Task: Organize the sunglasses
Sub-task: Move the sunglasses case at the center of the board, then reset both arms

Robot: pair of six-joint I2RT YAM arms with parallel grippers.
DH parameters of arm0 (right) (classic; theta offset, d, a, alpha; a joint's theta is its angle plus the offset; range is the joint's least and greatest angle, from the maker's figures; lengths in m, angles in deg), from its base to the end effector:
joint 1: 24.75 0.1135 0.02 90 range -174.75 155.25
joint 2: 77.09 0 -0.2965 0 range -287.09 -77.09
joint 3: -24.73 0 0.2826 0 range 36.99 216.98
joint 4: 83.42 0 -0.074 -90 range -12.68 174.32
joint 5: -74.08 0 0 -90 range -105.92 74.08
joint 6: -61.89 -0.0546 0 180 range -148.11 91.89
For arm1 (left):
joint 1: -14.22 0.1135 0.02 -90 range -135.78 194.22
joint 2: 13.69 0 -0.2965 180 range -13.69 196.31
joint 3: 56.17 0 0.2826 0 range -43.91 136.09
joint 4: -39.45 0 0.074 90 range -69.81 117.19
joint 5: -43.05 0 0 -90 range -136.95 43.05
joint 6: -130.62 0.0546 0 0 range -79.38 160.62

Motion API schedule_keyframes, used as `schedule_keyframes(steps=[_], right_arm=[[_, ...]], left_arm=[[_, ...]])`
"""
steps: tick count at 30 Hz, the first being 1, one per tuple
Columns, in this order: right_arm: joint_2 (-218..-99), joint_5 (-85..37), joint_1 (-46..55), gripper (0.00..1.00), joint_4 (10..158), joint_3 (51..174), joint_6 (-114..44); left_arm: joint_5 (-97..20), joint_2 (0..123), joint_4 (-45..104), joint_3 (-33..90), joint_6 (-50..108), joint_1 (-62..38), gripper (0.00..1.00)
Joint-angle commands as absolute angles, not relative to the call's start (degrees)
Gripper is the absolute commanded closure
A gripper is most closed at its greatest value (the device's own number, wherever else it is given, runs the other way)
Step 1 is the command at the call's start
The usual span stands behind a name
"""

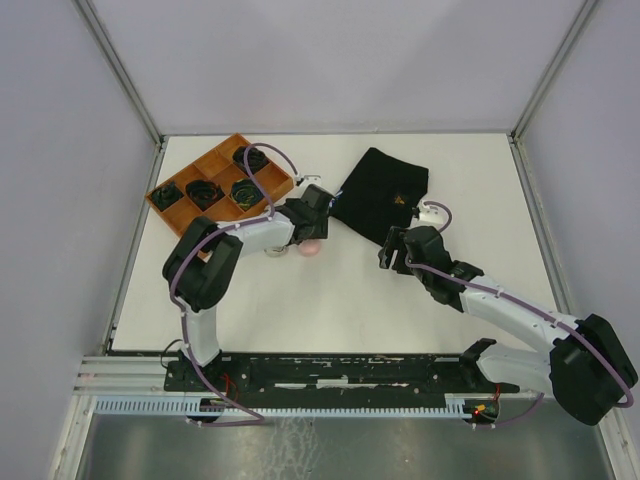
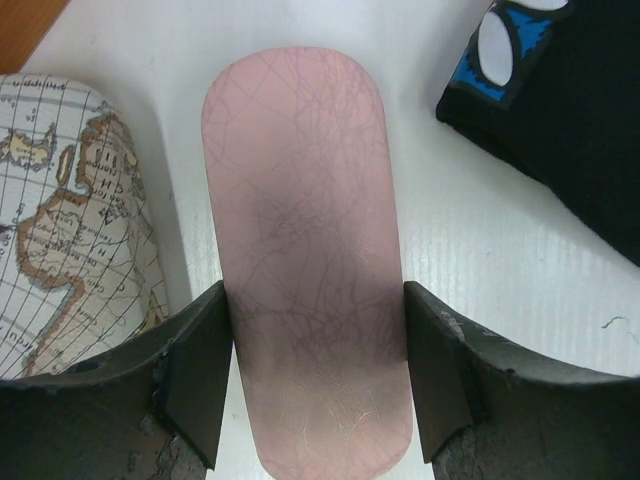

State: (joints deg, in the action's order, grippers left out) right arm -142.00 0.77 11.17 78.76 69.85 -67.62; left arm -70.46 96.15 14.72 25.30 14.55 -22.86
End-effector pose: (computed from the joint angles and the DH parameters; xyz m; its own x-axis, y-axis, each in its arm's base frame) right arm 0.2199 0.1400 0.2093 -0.6216 0.3022 -0.7227 0.0230 0.9292 0.3688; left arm 0.3672 -0.2502 0.1589 -0.7321 0.0481 -0.6795 0.0446 0.9987 0.0227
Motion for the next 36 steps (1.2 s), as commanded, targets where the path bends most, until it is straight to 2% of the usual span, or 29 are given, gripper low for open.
schedule_keyframes(steps=[1, 7, 13, 23, 29, 36], right_arm=[[-140.81, 0.87, 10.96, 0.24, 78.90, 71.23, -66.79], [-140.13, 0.72, 10.85, 0.22, 77.93, 71.95, -66.52], [-136.85, 1.70, 10.77, 0.18, 74.75, 74.06, -64.69], [-121.51, 6.23, 10.78, 0.10, 71.84, 80.09, -50.86], [-113.16, 8.53, 10.76, 0.07, 70.71, 81.89, -44.78], [-101.38, 11.62, 10.81, 0.06, 69.95, 75.37, -41.55]], left_arm=[[-69.90, 96.59, 18.85, 28.44, 17.18, -22.56, 0.40], [-69.72, 95.91, 19.09, 27.45, 16.97, -22.53, 0.14], [-69.58, 91.52, 19.11, 25.79, 16.91, -22.42, 0.01], [-67.18, 67.38, 25.56, 19.59, 21.57, -22.44, 0.01], [-70.72, 53.28, 27.17, 12.92, 21.76, -22.45, 0.01], [-74.28, 37.72, 28.32, 0.07, 19.56, -22.43, 0.01]])
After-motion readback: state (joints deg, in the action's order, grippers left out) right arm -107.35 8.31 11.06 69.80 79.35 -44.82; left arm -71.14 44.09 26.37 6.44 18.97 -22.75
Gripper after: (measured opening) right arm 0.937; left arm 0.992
